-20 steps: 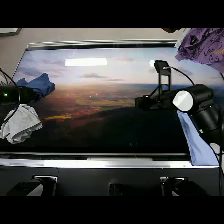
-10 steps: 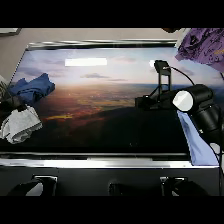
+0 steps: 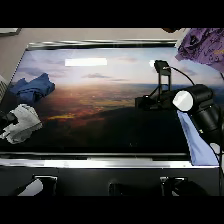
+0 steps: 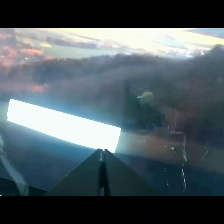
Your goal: Fold the clothes and pants, and hang the long-sleeved shirts on hangers.
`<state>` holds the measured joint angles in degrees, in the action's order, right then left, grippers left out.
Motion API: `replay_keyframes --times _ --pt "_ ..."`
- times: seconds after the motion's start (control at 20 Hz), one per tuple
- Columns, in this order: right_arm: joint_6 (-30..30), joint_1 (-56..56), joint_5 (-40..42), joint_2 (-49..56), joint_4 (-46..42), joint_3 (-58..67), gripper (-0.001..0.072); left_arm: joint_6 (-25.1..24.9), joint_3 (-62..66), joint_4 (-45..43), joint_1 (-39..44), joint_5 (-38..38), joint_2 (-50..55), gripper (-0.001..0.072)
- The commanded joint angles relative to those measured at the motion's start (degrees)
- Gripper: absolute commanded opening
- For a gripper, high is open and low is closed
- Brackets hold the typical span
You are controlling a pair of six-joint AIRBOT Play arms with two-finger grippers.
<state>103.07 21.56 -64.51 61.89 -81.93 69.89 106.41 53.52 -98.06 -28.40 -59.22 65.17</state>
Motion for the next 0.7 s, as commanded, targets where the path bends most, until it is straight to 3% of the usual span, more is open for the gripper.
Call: replay_keyframes --times 0.0,0.1,0.15,0.2,0.25,0.5,0.65 --pt "0.02 0.04 -0.09 -0.04 0.04 0.04 0.0029 -2.05 -1.62 -0.09 -2.47 6.23 6.51 0.072" --pt "0.04 0.07 -0.09 -0.04 0.39 0.04 0.0029 -2.05 -1.6 0.09 -2.47 6.4 9.33 0.072" --pt "0.04 0.07 -0.07 -0.04 0.48 0.04 0.0029 -2.08 -1.57 0.11 -2.45 6.36 9.9 0.0641" --pt "0.04 0.04 -0.07 -0.04 0.48 0.04 0.0029 -2.1 -1.55 0.13 -2.45 6.1 9.68 0.0241" --pt "0.04 0.04 -0.11 -0.04 0.46 0.04 0.0029 -2.73 -1.49 0.59 -2.25 5.68 8.81 0.0025" --pt "0.26 0.04 -0.37 -0.04 0.24 0.04 0.0075 -4.87 1.14 3.5 5.64 2.84 -5.42 0.0016" --pt "0.24 0.04 -1.97 -0.11 -0.33 0.04 0.0083 -4.85 1.7 14.23 15.02 3.34 -15.21 0.0015"
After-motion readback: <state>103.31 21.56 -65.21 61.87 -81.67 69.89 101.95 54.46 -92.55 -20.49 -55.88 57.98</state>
